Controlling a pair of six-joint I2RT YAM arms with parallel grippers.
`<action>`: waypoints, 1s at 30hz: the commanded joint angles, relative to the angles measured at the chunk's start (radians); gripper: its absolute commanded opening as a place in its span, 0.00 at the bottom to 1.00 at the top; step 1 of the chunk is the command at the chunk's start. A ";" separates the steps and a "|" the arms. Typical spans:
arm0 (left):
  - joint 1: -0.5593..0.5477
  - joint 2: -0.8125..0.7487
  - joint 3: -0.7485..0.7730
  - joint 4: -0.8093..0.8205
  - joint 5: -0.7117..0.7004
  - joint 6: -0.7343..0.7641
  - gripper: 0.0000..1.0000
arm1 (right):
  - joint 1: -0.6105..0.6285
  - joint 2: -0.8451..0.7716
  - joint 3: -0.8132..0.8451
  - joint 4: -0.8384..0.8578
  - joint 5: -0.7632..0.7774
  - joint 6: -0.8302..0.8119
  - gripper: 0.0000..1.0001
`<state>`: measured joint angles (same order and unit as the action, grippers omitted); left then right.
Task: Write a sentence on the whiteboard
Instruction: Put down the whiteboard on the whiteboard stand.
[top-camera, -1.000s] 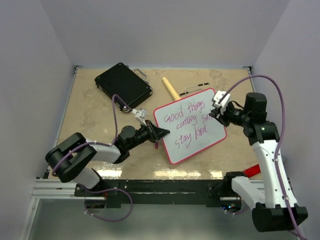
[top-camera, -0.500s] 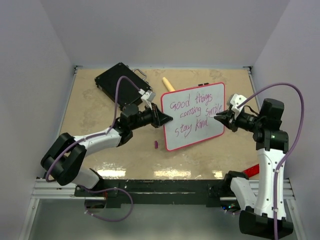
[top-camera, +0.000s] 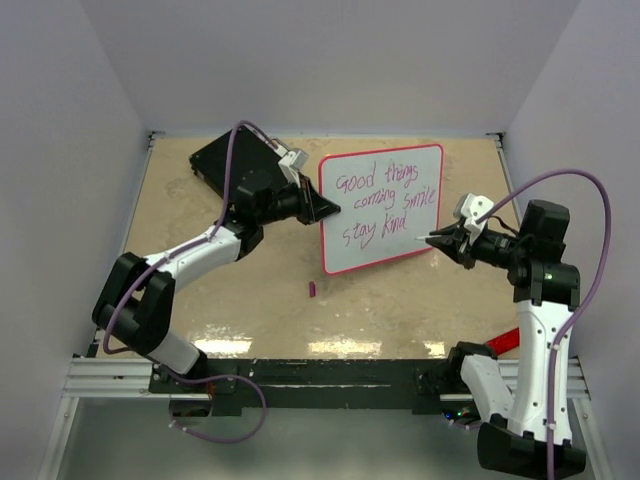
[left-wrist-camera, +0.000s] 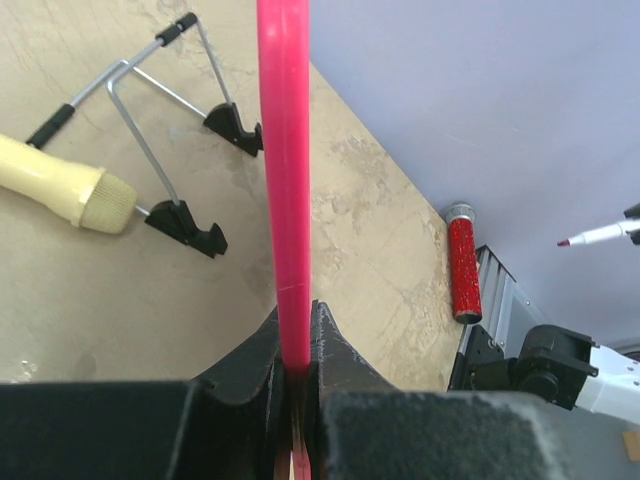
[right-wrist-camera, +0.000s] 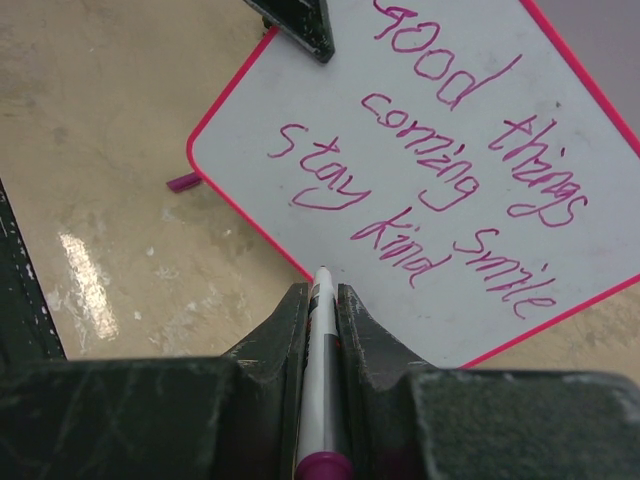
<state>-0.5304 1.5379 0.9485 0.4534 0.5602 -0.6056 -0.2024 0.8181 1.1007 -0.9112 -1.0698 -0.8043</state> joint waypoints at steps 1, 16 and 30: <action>0.058 -0.004 0.144 0.162 0.070 -0.023 0.00 | -0.003 0.006 0.025 -0.005 -0.033 -0.013 0.00; 0.231 0.164 0.346 0.331 0.279 -0.127 0.00 | -0.005 0.053 0.018 0.012 -0.035 -0.006 0.00; 0.228 0.343 0.406 0.542 0.262 -0.237 0.00 | -0.005 0.072 0.001 0.040 -0.038 -0.013 0.00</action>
<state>-0.2890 1.8786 1.2507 0.7372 0.8139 -0.7769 -0.2031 0.8925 1.1004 -0.9047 -1.0740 -0.8124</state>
